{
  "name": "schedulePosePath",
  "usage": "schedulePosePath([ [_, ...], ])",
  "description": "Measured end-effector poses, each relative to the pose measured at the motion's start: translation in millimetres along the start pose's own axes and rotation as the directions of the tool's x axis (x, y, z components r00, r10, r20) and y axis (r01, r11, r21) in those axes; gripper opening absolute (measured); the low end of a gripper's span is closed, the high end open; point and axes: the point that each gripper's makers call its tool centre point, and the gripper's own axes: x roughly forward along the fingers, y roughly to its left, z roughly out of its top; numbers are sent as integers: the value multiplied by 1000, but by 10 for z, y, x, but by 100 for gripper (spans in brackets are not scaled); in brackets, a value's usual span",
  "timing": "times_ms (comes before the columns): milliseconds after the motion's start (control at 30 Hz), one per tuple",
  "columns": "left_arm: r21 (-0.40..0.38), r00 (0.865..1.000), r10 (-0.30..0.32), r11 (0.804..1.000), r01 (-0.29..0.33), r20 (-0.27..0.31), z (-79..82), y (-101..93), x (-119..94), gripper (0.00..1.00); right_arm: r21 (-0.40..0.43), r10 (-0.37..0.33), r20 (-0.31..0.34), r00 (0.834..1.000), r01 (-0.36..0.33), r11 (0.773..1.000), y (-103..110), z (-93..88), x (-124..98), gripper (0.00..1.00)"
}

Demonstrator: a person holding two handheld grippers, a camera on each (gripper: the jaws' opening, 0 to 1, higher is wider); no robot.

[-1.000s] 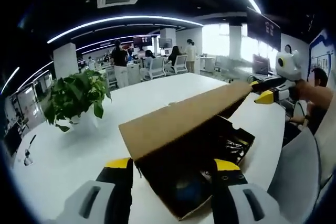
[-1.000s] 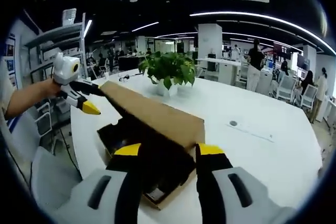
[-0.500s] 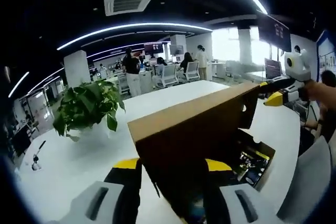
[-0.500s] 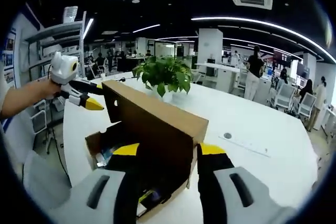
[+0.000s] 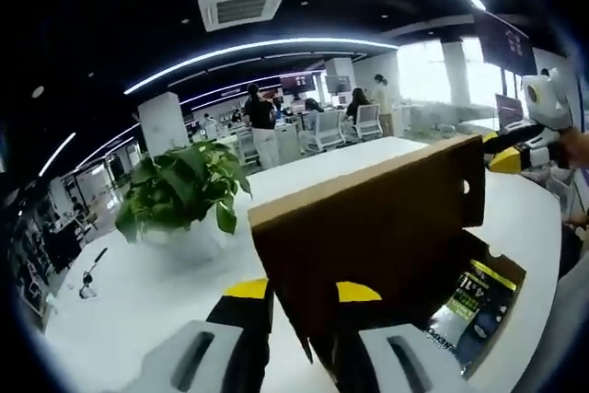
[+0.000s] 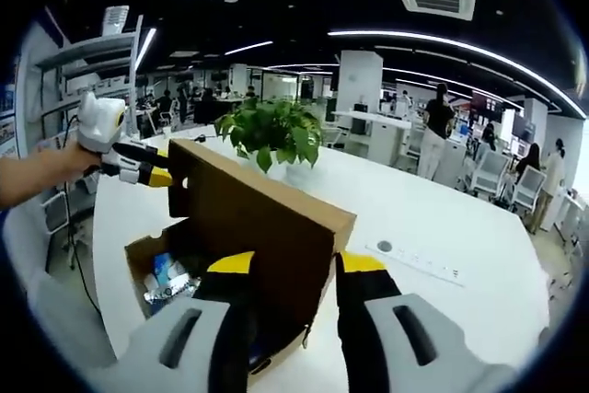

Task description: Operate the shoe box by opening the lid, removing the specified soft item, and placing it in the target area until the item is outside and the box remains undamaged.

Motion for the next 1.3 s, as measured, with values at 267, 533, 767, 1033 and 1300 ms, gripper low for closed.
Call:
schedulePosePath([
  [267, -24, 999, 51, 998, -51, 1, 1, 128, 99, 12, 3, -17, -8, 1000, 17, 1000, -106, 25, 95, 26],
  [533, -64, 997, 78, 995, -79, -16, -18, 210, 214, 5, 20, -21, -12, 1000, 22, 1000, -195, 30, 184, 25],
  [767, -83, 996, 86, 993, -88, -26, -45, 250, 296, 3, 22, -24, -13, 1000, 25, 999, -240, 26, 238, 24],
  [1033, -116, 996, 81, 990, -84, -27, -51, 311, 418, 2, 16, -55, -3, 998, 55, 998, -305, -3, 320, 25],
  [1300, -155, 997, 72, 985, -75, -23, -83, 372, 552, 2, 32, -65, -53, 996, 67, 997, -289, -292, 370, 25],
])
